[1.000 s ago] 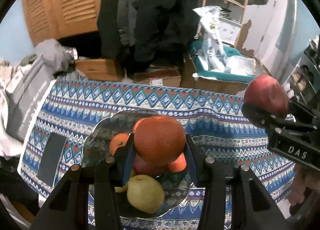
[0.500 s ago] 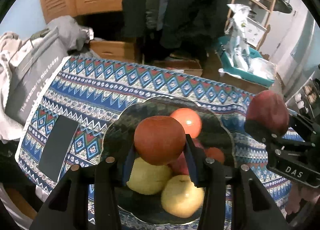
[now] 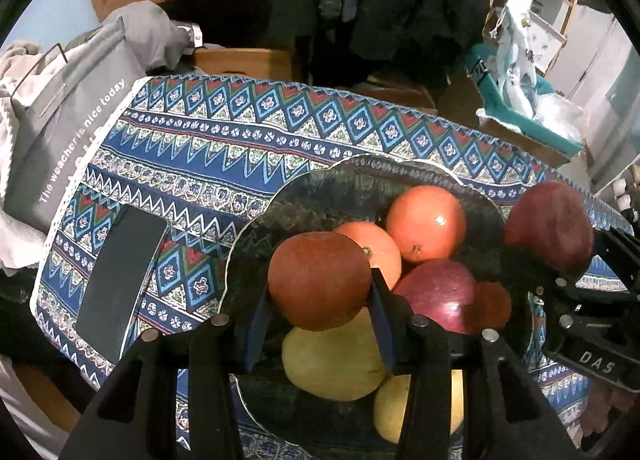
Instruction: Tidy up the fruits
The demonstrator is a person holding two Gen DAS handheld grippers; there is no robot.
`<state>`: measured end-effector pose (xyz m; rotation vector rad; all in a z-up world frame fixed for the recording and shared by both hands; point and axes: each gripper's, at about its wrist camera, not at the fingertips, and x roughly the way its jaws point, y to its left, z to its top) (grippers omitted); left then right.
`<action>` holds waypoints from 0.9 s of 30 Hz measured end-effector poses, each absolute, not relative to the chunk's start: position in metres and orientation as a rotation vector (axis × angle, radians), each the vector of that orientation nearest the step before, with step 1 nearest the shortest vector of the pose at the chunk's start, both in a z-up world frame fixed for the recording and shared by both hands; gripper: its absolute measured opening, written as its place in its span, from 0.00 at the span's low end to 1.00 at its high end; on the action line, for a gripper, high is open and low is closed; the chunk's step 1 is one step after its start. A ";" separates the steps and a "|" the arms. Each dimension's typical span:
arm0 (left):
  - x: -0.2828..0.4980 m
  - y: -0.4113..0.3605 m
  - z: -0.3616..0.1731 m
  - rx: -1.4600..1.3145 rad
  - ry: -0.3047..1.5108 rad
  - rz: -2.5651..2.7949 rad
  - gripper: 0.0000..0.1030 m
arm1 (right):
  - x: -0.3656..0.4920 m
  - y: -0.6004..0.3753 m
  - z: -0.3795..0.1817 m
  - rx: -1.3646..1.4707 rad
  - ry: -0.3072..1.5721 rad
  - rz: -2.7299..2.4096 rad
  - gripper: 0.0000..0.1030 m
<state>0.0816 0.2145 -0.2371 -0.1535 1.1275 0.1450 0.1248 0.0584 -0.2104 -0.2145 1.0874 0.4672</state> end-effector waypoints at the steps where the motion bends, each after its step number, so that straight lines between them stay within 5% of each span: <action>1: 0.082 0.215 -0.238 -0.162 1.131 0.140 0.45 | 0.125 0.059 -0.212 -0.218 1.093 0.467 0.73; 8: 0.085 0.219 -0.253 -0.167 1.180 0.156 0.46 | 0.128 0.062 -0.224 -0.221 1.145 0.480 0.73; 13: 0.085 0.213 -0.253 -0.122 1.191 0.179 0.70 | 0.127 0.066 -0.225 -0.228 1.135 0.486 0.73; 27: 0.075 0.202 -0.226 -0.104 1.149 0.172 0.75 | 0.126 0.046 -0.188 -0.181 1.064 0.457 0.75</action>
